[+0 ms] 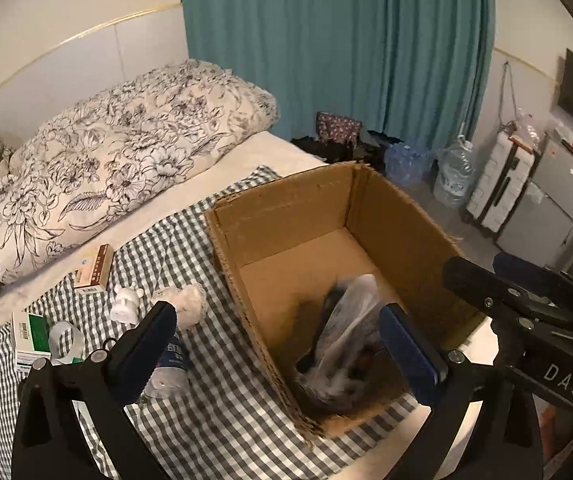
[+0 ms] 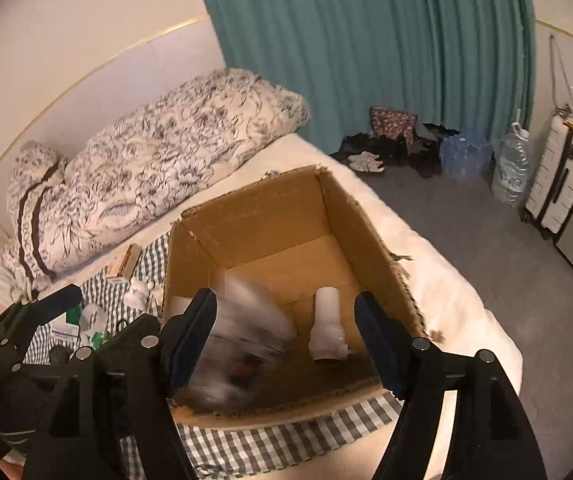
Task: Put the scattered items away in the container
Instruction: 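Open both tools to drop the tissue bag and white bottle into the box, then move both tools back over the remaining items on the gingham cloth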
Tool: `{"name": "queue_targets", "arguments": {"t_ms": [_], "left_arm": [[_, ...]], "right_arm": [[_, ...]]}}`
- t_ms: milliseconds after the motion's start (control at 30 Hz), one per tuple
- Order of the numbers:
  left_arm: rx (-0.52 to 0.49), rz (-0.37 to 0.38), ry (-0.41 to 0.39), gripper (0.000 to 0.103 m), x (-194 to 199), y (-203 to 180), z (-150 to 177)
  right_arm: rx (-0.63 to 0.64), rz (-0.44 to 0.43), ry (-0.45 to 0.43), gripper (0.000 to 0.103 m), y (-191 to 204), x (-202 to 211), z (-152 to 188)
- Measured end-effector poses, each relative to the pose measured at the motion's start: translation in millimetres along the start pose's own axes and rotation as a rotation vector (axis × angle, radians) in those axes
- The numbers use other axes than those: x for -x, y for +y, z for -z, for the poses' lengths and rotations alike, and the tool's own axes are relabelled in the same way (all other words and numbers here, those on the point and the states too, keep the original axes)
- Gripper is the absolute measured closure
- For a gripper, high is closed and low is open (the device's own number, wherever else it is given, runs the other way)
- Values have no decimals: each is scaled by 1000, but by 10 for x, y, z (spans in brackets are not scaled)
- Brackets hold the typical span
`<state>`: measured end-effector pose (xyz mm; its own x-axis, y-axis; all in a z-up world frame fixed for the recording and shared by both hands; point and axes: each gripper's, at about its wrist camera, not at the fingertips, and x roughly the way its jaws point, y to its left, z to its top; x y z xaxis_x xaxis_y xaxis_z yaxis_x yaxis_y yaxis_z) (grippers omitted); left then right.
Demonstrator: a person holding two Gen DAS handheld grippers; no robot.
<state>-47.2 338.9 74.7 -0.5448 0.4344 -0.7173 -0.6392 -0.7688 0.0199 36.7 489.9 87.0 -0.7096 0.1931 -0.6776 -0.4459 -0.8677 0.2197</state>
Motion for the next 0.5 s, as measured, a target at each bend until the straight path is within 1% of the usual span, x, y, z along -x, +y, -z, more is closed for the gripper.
{"name": "queue_targets", "arguments": {"t_ms": [100, 200, 233, 333, 500], "left_arm": [[43, 11, -9, 0, 129, 99, 79], [108, -2, 0, 0, 226, 363, 227], [126, -26, 2, 0, 257, 493, 302], [182, -142, 15, 0, 340, 945, 569], [305, -311, 59, 0, 506, 1815, 1250]], "right_arm": [[13, -5, -11, 31, 8, 174, 25], [47, 3, -15, 30, 85, 284, 51], [57, -3, -15, 30, 122, 314, 70], [100, -47, -24, 30, 314, 375, 174], [177, -148, -19, 28, 774, 266, 453]]}}
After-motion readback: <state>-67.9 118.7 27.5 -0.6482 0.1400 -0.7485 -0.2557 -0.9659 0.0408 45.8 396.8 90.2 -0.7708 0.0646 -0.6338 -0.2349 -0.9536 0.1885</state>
